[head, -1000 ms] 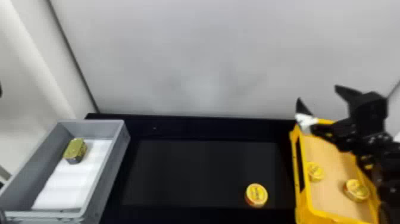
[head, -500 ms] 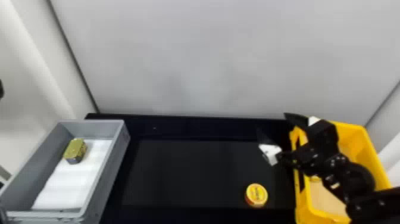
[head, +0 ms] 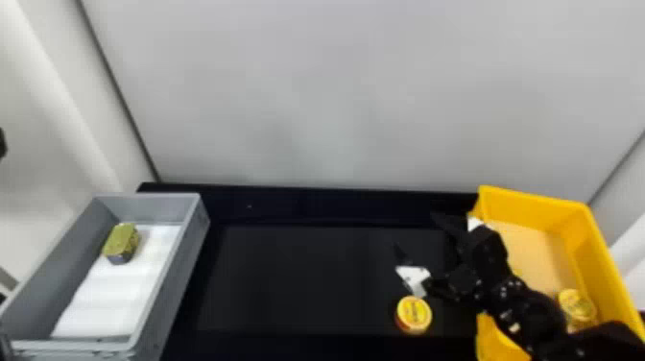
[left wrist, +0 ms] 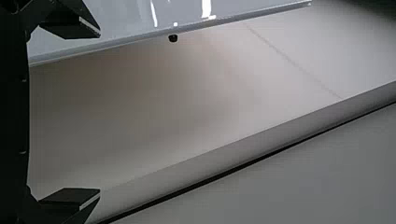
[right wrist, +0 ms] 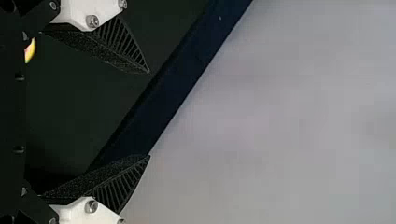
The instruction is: Pick up the round yellow can and place it in the yellow rectangular box
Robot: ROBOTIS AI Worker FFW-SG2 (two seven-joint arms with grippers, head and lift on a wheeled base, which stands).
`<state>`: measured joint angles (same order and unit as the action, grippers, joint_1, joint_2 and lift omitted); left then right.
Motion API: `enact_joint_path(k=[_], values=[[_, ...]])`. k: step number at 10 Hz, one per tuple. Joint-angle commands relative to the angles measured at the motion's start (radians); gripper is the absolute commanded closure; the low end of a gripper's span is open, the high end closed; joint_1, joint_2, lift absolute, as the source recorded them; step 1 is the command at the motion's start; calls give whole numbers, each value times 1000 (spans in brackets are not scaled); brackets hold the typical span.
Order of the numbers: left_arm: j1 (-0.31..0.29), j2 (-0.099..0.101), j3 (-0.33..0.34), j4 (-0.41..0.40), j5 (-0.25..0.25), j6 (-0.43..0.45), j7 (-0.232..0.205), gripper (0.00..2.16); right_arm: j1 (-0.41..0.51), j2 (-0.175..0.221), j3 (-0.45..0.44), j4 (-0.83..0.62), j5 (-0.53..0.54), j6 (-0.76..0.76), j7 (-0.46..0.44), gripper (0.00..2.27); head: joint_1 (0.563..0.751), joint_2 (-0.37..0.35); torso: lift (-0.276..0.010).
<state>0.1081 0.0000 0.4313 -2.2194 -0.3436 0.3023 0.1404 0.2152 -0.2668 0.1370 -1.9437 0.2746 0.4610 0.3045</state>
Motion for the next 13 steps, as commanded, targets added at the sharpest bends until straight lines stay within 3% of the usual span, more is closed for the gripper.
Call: enact_joint_path(k=[1, 4, 10, 13], values=[[-1, -3, 5, 0, 0, 0, -2, 84, 21, 1, 33, 48, 17, -36, -94, 162, 694, 14, -56], [-2, -3, 6, -2, 0, 0, -4, 84, 9, 24, 93, 135, -23, -53, -229, 163, 694, 14, -56], [-8, -3, -2, -2, -8, 2, -5, 84, -108, 37, 265, 266, -127, 96, -351, 167, 694, 14, -56], [-8, -3, 3, -2, -12, 2, -7, 84, -105, 31, 282, 227, -156, 122, -395, 168, 694, 14, -56]])
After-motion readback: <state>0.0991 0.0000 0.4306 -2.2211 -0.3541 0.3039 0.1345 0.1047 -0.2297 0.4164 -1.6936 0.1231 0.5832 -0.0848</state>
